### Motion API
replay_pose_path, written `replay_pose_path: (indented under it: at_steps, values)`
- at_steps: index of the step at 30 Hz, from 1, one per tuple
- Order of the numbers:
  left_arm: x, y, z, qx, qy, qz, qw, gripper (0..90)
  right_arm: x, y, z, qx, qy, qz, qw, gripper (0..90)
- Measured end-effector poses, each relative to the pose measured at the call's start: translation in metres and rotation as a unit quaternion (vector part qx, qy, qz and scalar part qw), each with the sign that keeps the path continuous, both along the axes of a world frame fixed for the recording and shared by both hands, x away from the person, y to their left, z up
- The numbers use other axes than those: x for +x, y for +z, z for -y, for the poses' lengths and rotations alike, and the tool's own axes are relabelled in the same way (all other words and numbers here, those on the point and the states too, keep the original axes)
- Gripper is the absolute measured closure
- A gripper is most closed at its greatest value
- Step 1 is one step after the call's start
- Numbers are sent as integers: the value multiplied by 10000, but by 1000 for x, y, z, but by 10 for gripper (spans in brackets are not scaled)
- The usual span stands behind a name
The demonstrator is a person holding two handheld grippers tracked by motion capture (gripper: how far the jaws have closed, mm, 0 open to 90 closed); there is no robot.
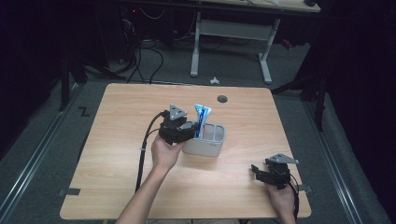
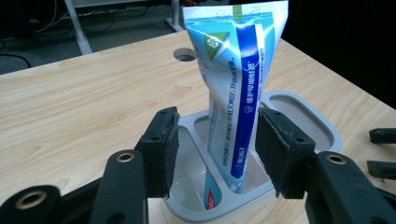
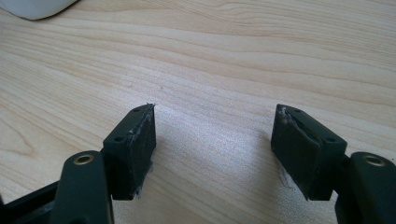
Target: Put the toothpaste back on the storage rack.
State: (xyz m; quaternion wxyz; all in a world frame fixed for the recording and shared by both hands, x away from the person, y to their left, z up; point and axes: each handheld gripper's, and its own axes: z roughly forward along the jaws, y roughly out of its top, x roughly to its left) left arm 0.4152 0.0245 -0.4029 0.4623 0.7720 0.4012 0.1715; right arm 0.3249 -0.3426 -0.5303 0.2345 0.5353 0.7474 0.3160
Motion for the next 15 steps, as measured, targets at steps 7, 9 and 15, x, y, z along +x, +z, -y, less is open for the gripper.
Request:
replay_pose_path:
  at_steps: [7, 9, 15]
  values:
    - [-2, 2, -11, -35, 75, 41, 10000, 489, 0, 0, 0, -3, -4, 0, 10000, 311]
    - [-3, 2, -14, -76, 96, 54, 9999, 487, 0, 0, 0, -1, -4, -2, 10000, 311]
    - [-5, 3, -19, -96, 127, 62, 9999, 484, 0, 0, 0, -6, 0, 0, 10000, 311]
